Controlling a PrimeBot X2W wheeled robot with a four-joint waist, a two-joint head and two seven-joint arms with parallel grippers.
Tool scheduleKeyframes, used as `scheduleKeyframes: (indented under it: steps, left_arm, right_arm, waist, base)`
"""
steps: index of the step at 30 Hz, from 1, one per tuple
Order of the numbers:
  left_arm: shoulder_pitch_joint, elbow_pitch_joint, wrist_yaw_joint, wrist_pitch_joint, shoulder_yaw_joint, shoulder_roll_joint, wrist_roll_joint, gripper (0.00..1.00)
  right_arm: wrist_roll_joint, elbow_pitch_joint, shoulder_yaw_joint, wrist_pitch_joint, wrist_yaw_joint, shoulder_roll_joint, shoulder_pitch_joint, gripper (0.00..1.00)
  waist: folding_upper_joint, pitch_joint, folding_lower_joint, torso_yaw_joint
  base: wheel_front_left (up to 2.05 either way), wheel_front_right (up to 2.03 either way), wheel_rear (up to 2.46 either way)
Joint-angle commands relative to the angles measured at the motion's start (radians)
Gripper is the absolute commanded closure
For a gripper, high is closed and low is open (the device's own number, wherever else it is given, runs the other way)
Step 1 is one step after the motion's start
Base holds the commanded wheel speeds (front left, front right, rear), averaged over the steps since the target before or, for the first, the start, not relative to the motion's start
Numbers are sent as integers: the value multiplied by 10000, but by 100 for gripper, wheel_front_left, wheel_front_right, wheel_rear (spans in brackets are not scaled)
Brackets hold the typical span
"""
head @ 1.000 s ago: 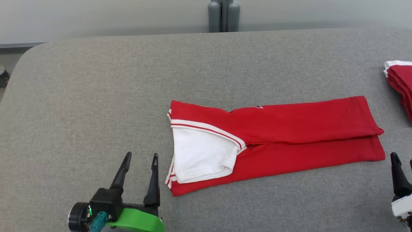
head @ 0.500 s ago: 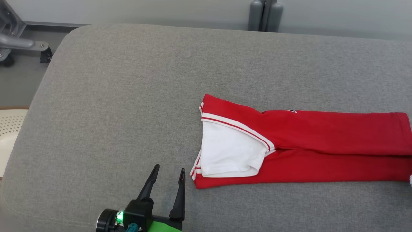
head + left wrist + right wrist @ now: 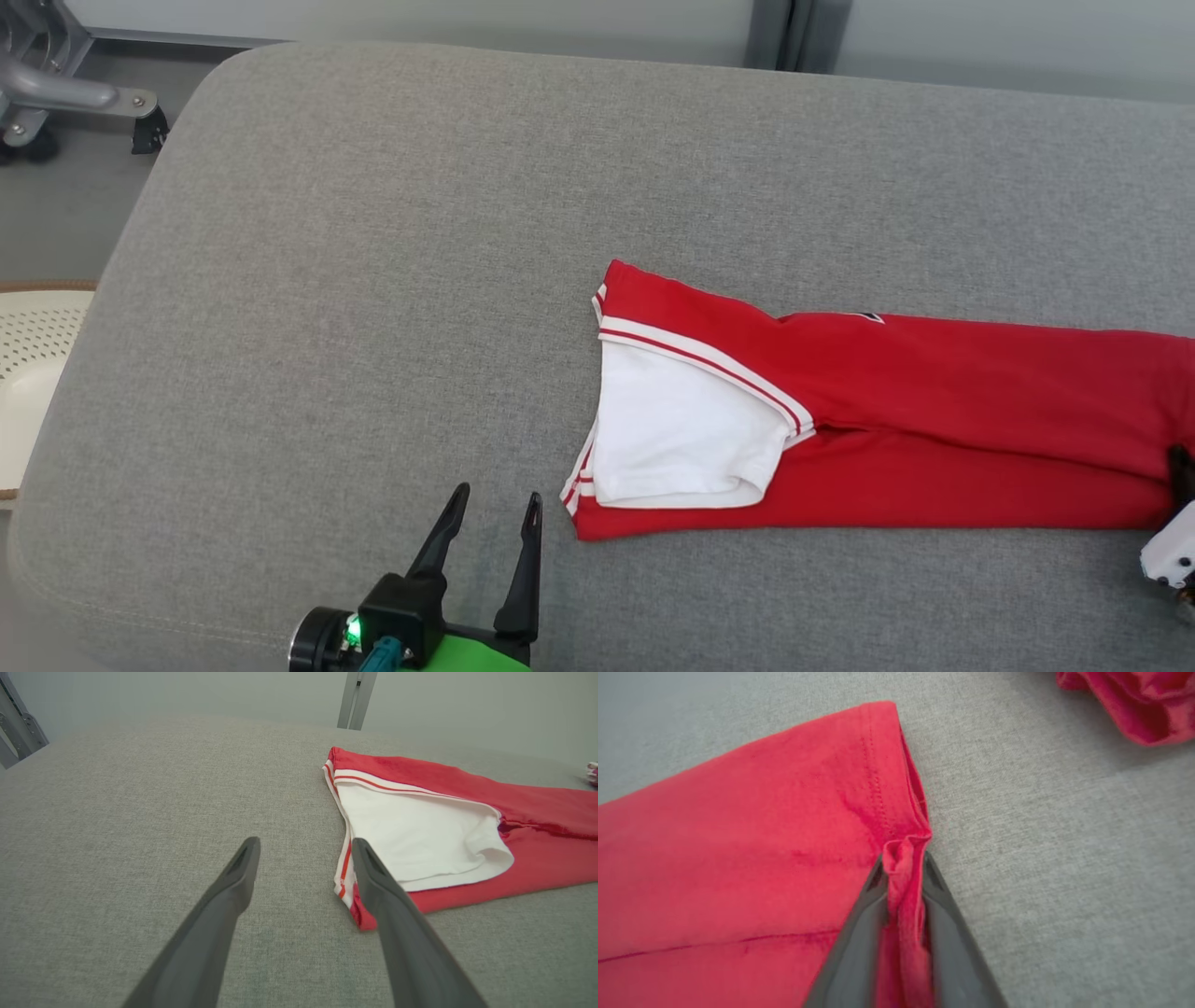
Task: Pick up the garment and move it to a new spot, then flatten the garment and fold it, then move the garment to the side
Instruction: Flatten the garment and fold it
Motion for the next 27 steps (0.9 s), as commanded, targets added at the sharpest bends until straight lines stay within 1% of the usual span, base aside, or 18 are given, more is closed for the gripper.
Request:
scheduleKeyframes:
  steps: [1, 7, 12, 14, 18, 21, 24, 27]
  left_arm:
    - [70, 35, -59, -30, 72, -24, 133, 0]
    - [96, 174, -213, -29, 218, -71, 319, 0]
    - [211, 245, -304, -29, 301, -109, 431, 0]
    - [235, 261, -342, -29, 329, -141, 451, 0]
    - [291, 322, -386, -29, 378, -200, 519, 0]
    - [278, 354, -420, -29, 441, -242, 552, 0]
    - [215, 374, -476, -29, 483, -260, 582, 0]
    - [144, 442, -568, -29, 505, -226, 643, 0]
  right_arm:
    - [-110, 144, 113, 137, -24, 164, 180, 100]
    - [-859, -96, 220, -452, -25, -557, 183, 100]
    - [-1585, -251, -67, -649, -19, -1161, 216, 100]
    - [-1887, -448, -175, -669, -19, -1241, 214, 100]
    - [-2443, -1290, -328, -664, -17, -1013, 253, 100]
    - [-3151, -2409, -397, -531, -17, -698, 362, 100]
    - [-3994, -3761, -441, -251, -16, -154, 342, 100]
    - [-4733, -5399, -322, 313, -16, 668, 356, 100]
  waist:
    - [0, -36, 1, -92]
    - [0, -135, 1, -276]
    - [0, -260, 1, -413]
    - [0, -292, 1, -454]
    - [0, -395, 1, -527]
    - [0, -441, 1, -570]
    - [0, -424, 1, -593]
    - [0, -425, 1, -558]
  base:
    - [0, 0, 0]
    - [0, 0, 0]
    - [0, 0, 0]
    - [0, 0, 0]
    - [0, 0, 0]
    - [0, 0, 0]
    - [0, 0, 0]
    - [0, 0, 0]
